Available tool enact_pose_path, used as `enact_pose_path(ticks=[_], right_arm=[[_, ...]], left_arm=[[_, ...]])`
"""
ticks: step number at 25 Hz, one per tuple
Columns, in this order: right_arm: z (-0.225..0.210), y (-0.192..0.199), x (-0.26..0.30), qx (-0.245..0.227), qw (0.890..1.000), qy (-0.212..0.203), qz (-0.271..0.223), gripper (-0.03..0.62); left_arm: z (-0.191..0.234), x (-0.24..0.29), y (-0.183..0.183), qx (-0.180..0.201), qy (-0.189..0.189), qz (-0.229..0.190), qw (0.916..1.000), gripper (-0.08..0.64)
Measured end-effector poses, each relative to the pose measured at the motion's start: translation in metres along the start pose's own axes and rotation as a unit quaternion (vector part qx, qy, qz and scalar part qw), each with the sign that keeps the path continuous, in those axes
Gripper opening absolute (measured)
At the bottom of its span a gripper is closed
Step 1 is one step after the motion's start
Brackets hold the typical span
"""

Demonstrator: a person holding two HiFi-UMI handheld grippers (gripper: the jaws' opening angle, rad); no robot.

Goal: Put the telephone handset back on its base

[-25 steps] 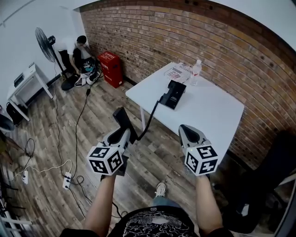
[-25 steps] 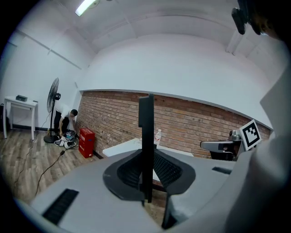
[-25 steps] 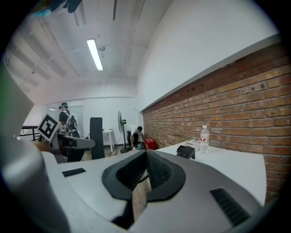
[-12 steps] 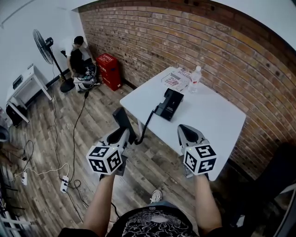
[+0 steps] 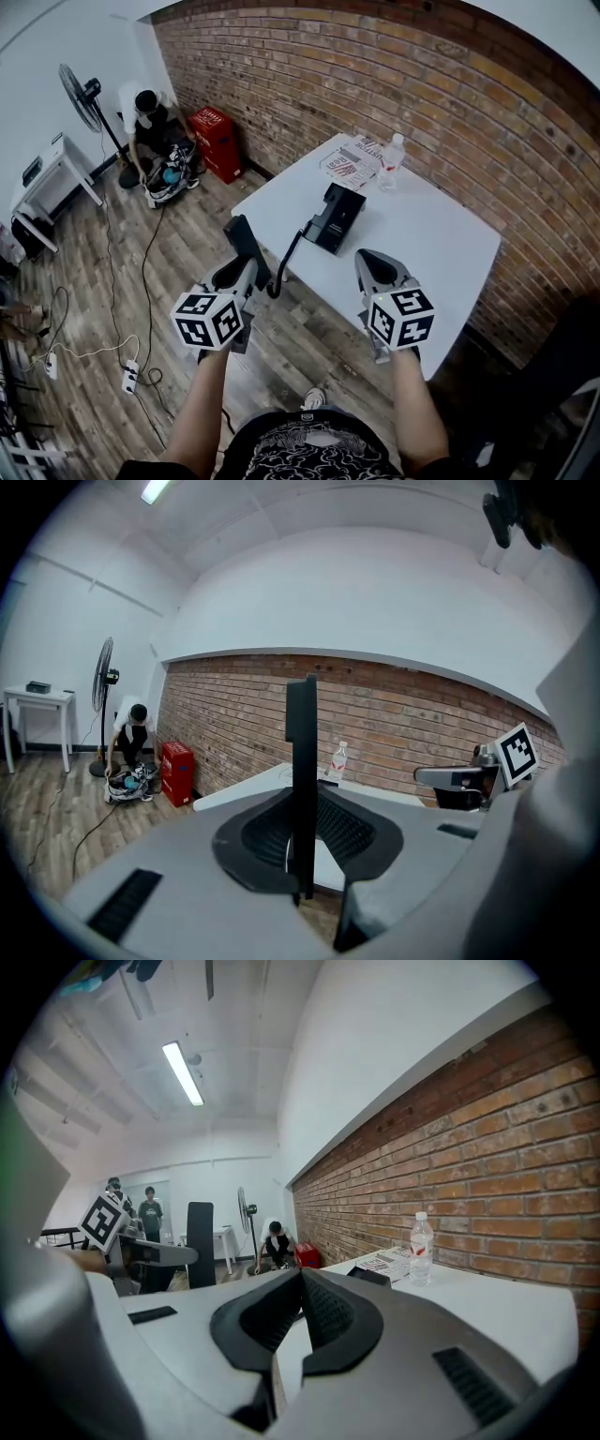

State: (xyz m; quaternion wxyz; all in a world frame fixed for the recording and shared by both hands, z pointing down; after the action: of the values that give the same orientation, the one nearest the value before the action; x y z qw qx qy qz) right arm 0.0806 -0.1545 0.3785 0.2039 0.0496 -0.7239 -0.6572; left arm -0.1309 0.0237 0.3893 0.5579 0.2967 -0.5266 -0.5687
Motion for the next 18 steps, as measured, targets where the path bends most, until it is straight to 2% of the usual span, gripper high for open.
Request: enact_pose_path(ticks=[9, 18], right_arm=[[-0.020, -0.003, 0.027, 0.000, 1.000, 0.003, 0.005, 0.002], [-0.035, 0.002, 0.074, 0.004, 0.999, 0.028, 0.015, 0.002]], left_arm=[[0.010, 0.039, -0.006, 0.002, 0.021, 0.015, 0.9997, 0.075], [0.040, 0.105, -0.003, -0.001, 0.097, 0.059, 0.9936, 0.075]])
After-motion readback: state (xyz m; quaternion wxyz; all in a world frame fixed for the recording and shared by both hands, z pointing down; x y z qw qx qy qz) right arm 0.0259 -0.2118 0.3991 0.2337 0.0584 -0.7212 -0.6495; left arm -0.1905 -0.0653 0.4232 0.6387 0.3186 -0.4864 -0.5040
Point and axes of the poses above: the fingertips, and each gripper's own axes: x forward along the fingers, z to its left, y out of its underside, the point moved 7 cm from there along -x, backward along the fingers, and after that the axes turned 3 degrees about -x, right-handed, at the moved point
